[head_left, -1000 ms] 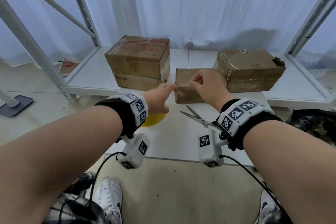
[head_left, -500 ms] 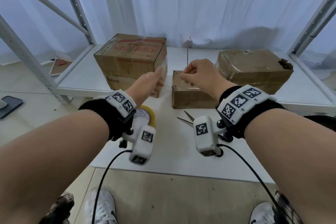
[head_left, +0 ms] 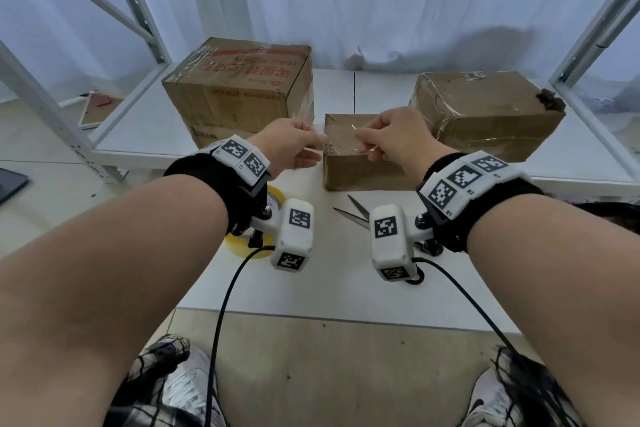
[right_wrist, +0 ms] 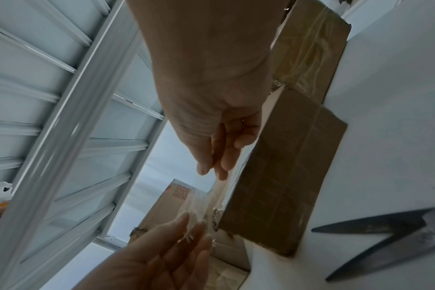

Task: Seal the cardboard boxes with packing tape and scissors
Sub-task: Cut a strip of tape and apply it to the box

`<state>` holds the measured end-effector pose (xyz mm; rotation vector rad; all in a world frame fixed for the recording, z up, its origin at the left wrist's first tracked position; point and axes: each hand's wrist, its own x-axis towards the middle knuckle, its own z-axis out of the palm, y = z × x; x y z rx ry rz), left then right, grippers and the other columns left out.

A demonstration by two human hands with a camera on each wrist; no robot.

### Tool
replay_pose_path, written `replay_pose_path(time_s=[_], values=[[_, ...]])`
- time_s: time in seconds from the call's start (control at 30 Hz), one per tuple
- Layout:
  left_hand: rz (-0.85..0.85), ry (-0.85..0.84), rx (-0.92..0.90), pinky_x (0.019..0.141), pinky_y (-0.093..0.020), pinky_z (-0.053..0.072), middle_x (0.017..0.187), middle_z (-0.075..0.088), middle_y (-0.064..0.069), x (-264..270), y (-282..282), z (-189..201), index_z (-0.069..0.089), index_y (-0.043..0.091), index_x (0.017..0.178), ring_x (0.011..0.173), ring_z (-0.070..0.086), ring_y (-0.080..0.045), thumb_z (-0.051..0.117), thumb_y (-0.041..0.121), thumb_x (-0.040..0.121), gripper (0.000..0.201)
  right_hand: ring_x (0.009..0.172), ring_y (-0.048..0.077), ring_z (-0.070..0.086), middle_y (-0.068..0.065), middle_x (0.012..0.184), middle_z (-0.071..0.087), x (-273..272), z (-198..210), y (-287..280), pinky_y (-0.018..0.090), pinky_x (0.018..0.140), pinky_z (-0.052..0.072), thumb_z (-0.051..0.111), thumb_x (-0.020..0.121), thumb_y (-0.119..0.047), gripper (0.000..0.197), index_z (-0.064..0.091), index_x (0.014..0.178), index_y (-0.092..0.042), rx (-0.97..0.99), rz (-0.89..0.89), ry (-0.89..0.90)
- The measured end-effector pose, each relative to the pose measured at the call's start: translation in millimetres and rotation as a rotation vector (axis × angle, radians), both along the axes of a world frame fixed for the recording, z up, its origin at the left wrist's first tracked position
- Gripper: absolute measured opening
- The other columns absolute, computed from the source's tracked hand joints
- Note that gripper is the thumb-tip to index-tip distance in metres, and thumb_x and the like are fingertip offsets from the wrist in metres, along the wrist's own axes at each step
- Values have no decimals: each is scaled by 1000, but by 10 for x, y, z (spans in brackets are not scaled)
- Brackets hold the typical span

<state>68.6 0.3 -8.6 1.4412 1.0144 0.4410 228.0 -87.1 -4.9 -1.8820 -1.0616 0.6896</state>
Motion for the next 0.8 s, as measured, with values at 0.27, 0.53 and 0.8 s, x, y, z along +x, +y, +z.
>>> replay_pose_path(time_s=[0.27, 0.53, 0.8], values=[[107, -41, 26, 51, -19, 50, 73, 62, -7, 13, -58, 6, 52, 9, 84, 57, 59, -12, 59, 12, 95, 13, 67, 12, 61, 10, 86, 71, -95, 20, 76, 22, 64, 50, 65, 90, -21, 16, 63, 84, -6, -9, -23, -188], [164, 74, 89, 54, -22, 48, 75, 59, -6, 24, -93, -51, 50, 10, 88, 60, 54, -13, 57, 14, 96, 11, 63, 12, 52, 9, 83, 62, -117, -44, 166, 25, 62, 48, 68, 88, -24, 23, 66, 89, -1, -93, -40, -226], [175, 169, 128, 56, -20, 47, 78, 58, -5, 79, -153, -95, 50, 6, 100, 62, 52, -12, 52, 15, 98, 9, 88, 17, 62, 8, 98, 68, -135, -98, 204, 23, 69, 42, 69, 87, -27, 29, 70, 96, 0, -162, -43, -382]])
